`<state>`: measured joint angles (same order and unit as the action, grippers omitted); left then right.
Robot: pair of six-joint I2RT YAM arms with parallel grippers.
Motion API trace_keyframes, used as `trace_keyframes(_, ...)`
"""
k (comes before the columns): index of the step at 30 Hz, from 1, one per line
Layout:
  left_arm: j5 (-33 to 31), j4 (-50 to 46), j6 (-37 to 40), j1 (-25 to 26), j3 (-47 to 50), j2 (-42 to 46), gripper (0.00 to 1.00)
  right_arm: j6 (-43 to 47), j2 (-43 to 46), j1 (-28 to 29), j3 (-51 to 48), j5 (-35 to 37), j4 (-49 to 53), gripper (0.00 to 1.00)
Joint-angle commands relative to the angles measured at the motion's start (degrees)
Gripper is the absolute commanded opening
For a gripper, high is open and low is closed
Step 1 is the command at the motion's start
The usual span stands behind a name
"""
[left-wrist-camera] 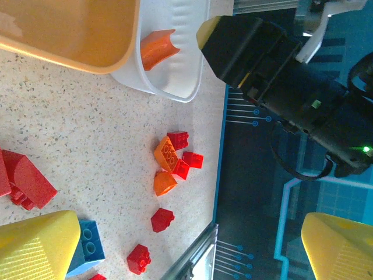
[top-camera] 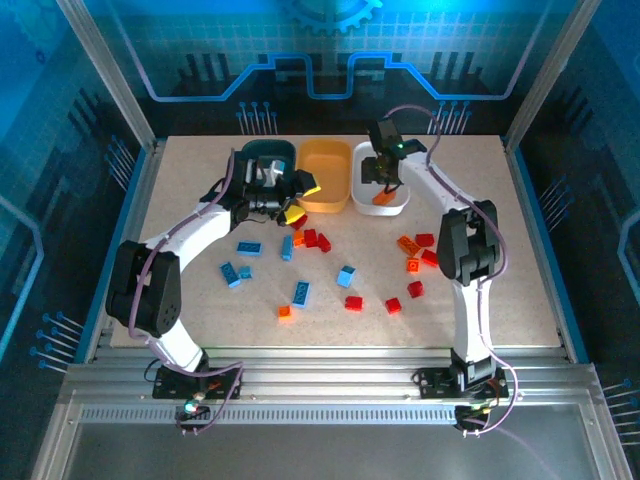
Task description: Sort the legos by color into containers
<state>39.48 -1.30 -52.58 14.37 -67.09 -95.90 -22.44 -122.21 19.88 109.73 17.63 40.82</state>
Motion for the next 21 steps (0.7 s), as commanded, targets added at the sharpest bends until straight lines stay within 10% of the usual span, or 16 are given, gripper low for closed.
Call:
trace_keyframes(1,0.6,-1.8,1.2,-0.4,-1.9,0.7,0.99,-1.1,11.5,3.9,-7.7,3.2,-1.4,0.66)
trace_keyframes(10,-1.9,-4.5,-0.9,-3.0,-1.0,1.5,0.99,-20.5,25.7,23.5,-40.0,9.0,-8.5,0.81)
trace_keyframes(21,-2.5,-3.5,-1.7,-6.1,0.2,3.9,0.99,-32.1,16.2,33.7,-40.7,8.3,-3.8,0.83)
